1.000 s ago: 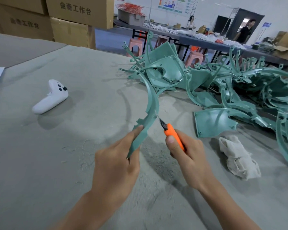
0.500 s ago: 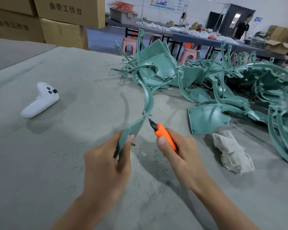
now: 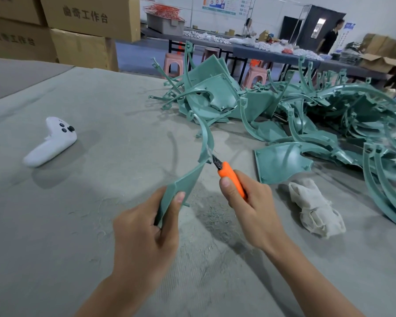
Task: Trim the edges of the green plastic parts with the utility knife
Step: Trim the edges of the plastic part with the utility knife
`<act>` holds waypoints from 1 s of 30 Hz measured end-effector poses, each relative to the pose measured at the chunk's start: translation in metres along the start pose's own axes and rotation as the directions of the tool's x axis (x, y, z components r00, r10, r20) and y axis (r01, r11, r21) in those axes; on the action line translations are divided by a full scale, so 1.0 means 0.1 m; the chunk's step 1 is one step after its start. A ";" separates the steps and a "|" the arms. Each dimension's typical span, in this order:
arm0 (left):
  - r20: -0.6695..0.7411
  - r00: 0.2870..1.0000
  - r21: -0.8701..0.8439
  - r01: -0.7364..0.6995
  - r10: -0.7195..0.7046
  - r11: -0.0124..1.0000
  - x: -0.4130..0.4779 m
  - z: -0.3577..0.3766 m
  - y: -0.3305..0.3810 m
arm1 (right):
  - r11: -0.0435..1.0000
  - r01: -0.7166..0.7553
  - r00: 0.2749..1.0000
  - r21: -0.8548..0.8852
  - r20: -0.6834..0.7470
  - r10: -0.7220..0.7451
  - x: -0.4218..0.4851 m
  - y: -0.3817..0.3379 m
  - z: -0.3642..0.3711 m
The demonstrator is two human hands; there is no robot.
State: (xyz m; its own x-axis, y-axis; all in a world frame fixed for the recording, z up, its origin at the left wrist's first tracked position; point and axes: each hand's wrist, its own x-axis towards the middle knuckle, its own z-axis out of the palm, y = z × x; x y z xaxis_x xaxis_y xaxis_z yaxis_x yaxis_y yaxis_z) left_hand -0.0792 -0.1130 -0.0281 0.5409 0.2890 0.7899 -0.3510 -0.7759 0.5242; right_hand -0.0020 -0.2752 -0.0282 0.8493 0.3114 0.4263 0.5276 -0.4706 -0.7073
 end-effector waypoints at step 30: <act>0.001 0.998 0.046 -0.066 0.066 0.997 -0.02 -0.02 -0.07 | 0.999 -0.049 0.999 -0.022 0.012 0.049 0.05 0.03 0.03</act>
State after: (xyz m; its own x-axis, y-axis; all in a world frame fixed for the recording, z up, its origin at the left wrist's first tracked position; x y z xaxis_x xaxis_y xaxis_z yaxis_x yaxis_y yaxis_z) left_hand -0.0790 -0.1071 -0.0329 0.5174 0.2366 0.8224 -0.3501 -0.8184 0.4557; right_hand 0.0036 -0.2725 -0.0298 0.8737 0.2983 0.3843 0.4860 -0.5030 -0.7147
